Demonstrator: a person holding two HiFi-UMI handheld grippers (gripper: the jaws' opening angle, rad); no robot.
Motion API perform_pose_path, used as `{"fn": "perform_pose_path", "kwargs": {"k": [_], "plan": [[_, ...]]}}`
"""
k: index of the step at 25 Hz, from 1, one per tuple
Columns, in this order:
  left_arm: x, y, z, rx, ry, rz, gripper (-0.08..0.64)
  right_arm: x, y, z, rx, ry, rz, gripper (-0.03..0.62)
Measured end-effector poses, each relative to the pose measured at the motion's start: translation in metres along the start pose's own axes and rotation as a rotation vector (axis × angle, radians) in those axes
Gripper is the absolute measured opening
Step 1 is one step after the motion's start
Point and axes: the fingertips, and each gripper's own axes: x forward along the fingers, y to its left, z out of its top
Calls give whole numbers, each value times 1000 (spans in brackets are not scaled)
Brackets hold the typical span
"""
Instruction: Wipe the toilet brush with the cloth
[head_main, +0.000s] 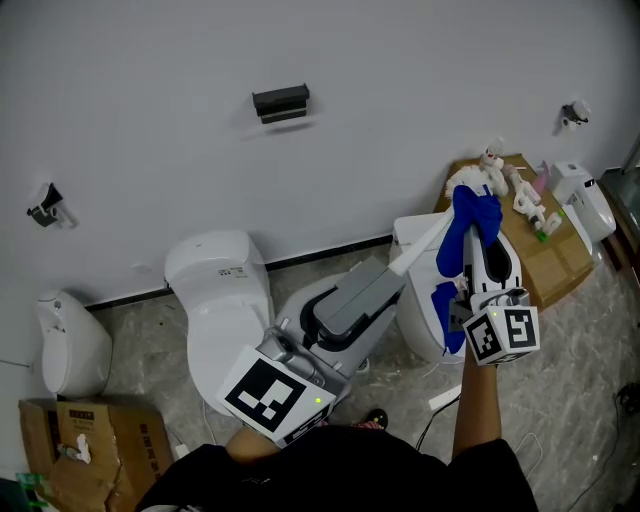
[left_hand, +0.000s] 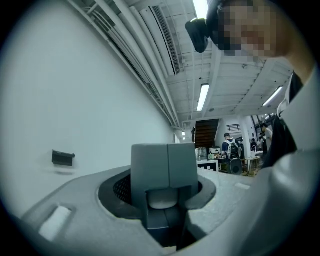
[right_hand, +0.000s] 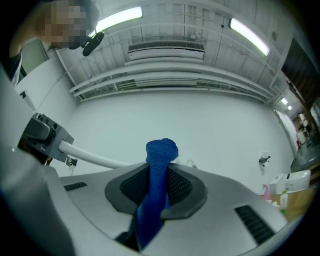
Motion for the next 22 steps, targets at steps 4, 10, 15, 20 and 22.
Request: {"fn": "perform_pose_path", "kwargs": {"k": [4, 10, 15, 20, 22], "plan": [[2, 4, -3, 9, 6, -11, 183, -10, 10, 5, 15, -10, 17, 67], [10, 2, -9, 45, 35, -19, 183, -27, 18, 5, 36, -12, 26, 67], [16, -1, -10, 46, 37, -38, 183, -38, 25, 2, 38, -2, 33, 67], [20, 7, -10, 69, 55, 9, 183, -44, 37, 3, 22, 2, 54, 67], [19, 14, -9, 74, 54, 18, 183, -43, 45, 0, 13, 21, 65, 67]]}}
